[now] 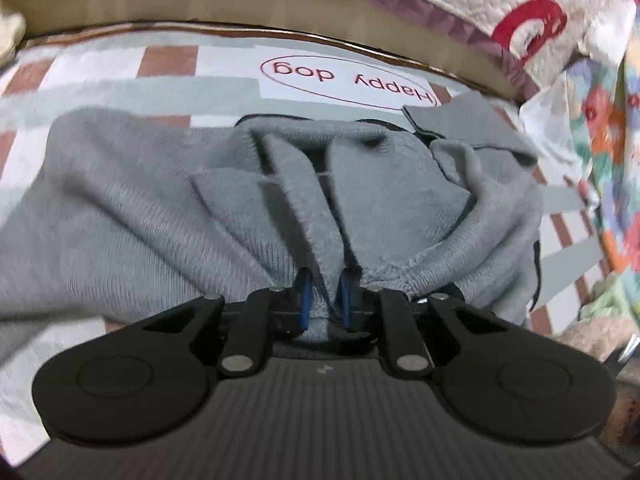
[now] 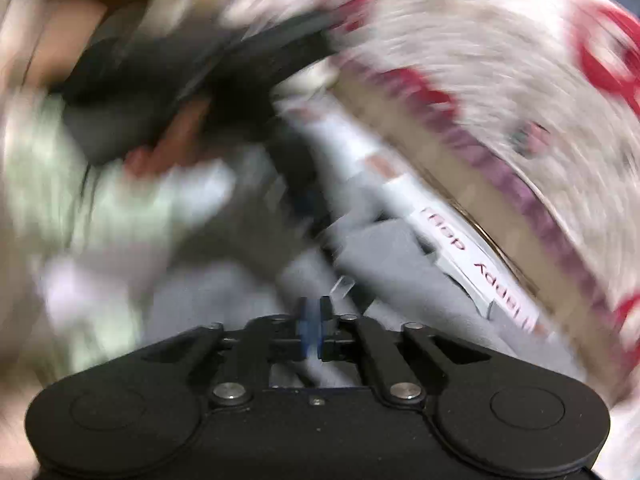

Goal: Fold clothes

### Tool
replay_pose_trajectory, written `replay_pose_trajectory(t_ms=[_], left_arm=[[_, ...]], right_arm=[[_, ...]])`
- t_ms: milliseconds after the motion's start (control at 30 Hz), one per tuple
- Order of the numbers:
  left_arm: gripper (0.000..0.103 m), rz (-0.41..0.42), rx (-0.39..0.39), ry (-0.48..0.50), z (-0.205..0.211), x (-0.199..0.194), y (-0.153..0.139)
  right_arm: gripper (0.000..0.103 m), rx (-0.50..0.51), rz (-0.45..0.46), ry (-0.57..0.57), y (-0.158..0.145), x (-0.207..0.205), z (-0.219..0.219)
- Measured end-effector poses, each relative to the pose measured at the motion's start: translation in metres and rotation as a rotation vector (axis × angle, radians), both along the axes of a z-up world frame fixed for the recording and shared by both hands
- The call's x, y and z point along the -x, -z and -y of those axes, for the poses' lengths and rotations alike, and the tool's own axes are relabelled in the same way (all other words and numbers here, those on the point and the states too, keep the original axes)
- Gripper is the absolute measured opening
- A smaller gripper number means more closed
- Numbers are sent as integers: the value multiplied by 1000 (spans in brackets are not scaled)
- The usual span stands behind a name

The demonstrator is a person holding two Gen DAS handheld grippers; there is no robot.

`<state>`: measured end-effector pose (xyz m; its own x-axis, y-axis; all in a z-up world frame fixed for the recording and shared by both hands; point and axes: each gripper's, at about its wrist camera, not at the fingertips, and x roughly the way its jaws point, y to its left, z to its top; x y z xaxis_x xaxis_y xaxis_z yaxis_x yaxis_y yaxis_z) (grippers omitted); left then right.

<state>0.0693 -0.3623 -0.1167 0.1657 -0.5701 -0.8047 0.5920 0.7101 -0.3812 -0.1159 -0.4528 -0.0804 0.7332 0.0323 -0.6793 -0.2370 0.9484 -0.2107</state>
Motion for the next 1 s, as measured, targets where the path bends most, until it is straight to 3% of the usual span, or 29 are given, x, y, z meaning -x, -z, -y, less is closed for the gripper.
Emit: replay_pose_trajectory(t_ms=[100, 133, 200, 267, 300, 367, 467, 533, 567, 600, 700, 767, 867, 933, 1000], left_arm=[[13, 7, 13, 5, -2, 3, 2], [13, 9, 18, 1, -3, 4, 2], [13, 14, 30, -8, -4, 4, 1], [12, 32, 47, -10, -6, 5, -1], [11, 54, 57, -2, -6, 6, -4], [10, 94, 75, 16, -8, 8, -9], [8, 128, 102, 24, -8, 8, -15], [8, 129, 127, 18, -11, 8, -17], [8, 128, 146, 11, -15, 8, -17], [8, 127, 168, 2, -19, 10, -18], [8, 155, 208, -45, -29, 17, -24], [8, 219, 213, -48, -27, 27, -36], [8, 256, 293, -38, -26, 35, -54], [8, 274, 301, -14, -25, 37, -60], [8, 257, 255, 17, -23, 38, -57]], right_arm=[[28, -251, 52, 194, -19, -22, 60], [30, -280, 27, 226, -17, -37, 71], [46, -332, -26, 282, -14, -67, 90], [48, -320, -84, 247, -4, -93, 87], [57, -323, -112, 223, 2, -105, 87], [69, -353, -256, 153, 23, -134, 92], [69, -310, -370, 127, 54, -151, 96], [55, -294, -409, 100, 69, -148, 97], [18, -324, -378, 99, 64, -137, 101], [10, -353, -347, 97, 59, -126, 104], [9, -440, -254, 92, 44, -95, 114], [5, -484, -180, 96, 31, -74, 117], [5, -392, 9, 58, 6, -41, 109], [5, -317, 17, 40, 2, -28, 97], [5, -172, 23, -2, 10, -17, 77]])
